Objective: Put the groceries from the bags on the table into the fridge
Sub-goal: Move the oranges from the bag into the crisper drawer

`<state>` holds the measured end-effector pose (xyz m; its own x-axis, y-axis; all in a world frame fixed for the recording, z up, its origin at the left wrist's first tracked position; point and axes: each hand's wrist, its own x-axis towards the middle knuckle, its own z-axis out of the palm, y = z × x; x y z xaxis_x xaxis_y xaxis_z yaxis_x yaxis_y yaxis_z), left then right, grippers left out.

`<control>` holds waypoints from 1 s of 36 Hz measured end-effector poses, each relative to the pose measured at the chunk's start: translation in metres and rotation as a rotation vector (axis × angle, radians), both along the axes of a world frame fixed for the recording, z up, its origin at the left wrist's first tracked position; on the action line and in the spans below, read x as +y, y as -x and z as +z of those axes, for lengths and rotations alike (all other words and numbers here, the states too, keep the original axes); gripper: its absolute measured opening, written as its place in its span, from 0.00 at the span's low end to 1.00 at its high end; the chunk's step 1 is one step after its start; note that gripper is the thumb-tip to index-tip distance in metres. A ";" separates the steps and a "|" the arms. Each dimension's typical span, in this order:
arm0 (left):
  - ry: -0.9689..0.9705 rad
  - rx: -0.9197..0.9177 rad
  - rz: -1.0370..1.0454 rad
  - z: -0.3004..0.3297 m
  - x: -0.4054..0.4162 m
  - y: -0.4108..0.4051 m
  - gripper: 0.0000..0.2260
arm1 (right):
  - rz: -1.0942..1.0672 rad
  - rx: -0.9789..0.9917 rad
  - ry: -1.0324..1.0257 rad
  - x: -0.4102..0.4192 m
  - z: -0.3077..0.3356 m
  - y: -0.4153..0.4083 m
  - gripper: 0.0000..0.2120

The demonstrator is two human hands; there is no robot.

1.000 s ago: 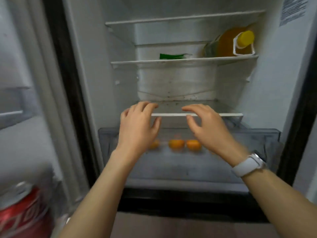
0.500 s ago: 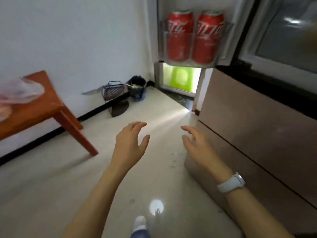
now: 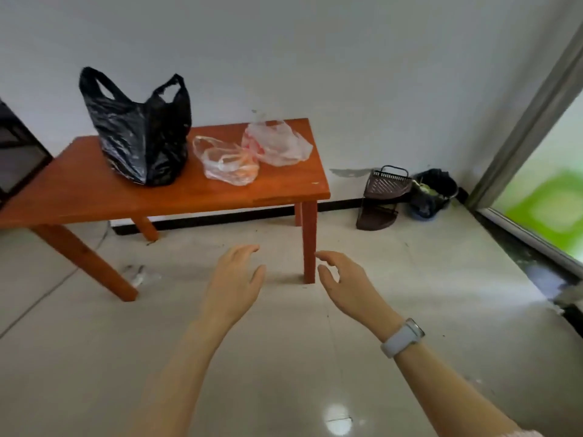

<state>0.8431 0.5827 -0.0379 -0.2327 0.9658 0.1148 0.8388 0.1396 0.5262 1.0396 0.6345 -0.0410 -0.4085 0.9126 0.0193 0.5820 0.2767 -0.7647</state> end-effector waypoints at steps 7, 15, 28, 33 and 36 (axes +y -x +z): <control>0.030 -0.042 0.103 0.002 0.081 0.108 0.17 | 0.089 -0.011 0.043 0.085 0.005 0.106 0.17; -0.002 -0.068 0.144 -0.030 0.214 0.170 0.16 | 0.128 -0.025 0.020 0.234 -0.020 0.178 0.16; -0.031 -0.313 0.474 -0.059 0.356 0.266 0.13 | 0.375 -0.230 -0.075 0.428 -0.047 0.313 0.18; -0.028 -0.318 0.456 -0.072 0.394 0.310 0.13 | 0.532 -0.325 -0.143 0.465 -0.067 0.372 0.17; -0.032 -0.268 0.358 -0.079 0.430 0.333 0.12 | 0.596 -0.465 -0.157 0.477 -0.081 0.386 0.19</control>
<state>0.5099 1.0123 -0.1172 -0.5774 0.8158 0.0329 0.5736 0.3767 0.7273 0.6540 1.1114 -0.1220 -0.8278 0.5368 -0.1633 0.5525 0.7291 -0.4040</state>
